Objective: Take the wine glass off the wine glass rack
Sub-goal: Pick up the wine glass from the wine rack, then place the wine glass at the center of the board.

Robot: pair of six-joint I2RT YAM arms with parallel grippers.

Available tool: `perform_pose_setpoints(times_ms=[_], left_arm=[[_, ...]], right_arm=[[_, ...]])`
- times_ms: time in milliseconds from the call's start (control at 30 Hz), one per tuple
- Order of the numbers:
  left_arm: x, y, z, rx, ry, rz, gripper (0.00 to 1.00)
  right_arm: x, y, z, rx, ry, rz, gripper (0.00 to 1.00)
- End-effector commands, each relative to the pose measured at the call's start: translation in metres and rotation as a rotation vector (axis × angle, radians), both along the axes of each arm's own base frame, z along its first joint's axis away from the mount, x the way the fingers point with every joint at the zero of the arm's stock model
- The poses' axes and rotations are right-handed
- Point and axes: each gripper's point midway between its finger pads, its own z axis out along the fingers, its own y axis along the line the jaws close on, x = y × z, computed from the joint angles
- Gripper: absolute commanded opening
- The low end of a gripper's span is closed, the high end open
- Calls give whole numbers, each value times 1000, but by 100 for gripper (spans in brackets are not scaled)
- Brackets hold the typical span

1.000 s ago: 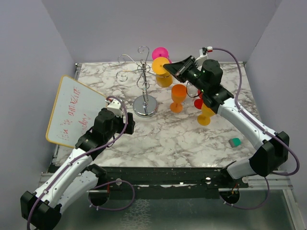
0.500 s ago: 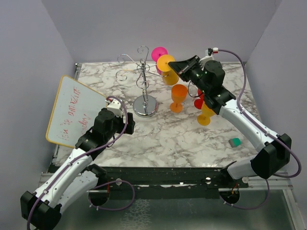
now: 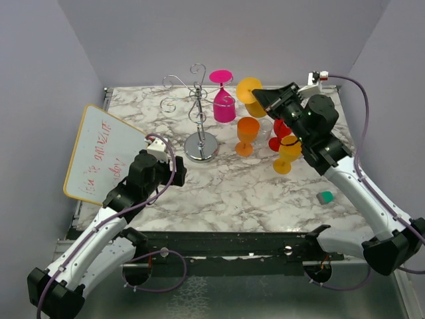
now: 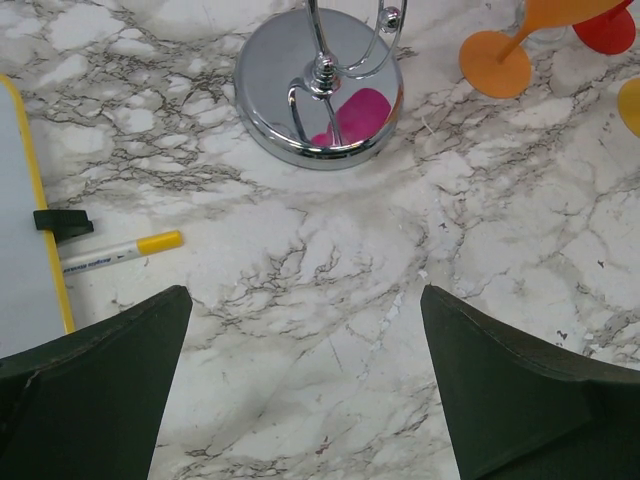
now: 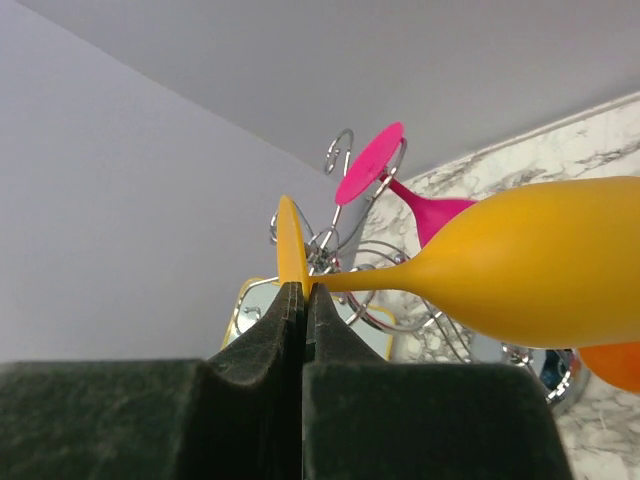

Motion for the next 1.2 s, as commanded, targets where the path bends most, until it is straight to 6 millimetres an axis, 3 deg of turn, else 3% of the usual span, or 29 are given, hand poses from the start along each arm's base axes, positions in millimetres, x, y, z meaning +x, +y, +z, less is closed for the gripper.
perform_pose_setpoints(times_ms=[0, 133, 333, 600, 933, 1167], left_arm=[[-1, 0, 10, -36, -34, 1, 99], [-1, 0, 15, -47, -52, 1, 99], [-3, -10, 21, -87, -65, -45, 99], [-18, -44, 31, -288, -34, -165, 99], [-40, -70, 83, -502, -80, -314, 99], [-71, -96, 123, -622, -93, -548, 96]], right_arm=[[-19, -23, -16, -128, -3, -44, 1], [-42, -28, -16, -228, -42, 7, 1], [-90, -15, -18, -347, -189, 227, 1], [-151, 11, -48, -415, -278, 590, 1], [-178, 25, -67, -377, -304, 779, 1], [-181, 28, -83, -373, -272, 816, 1]])
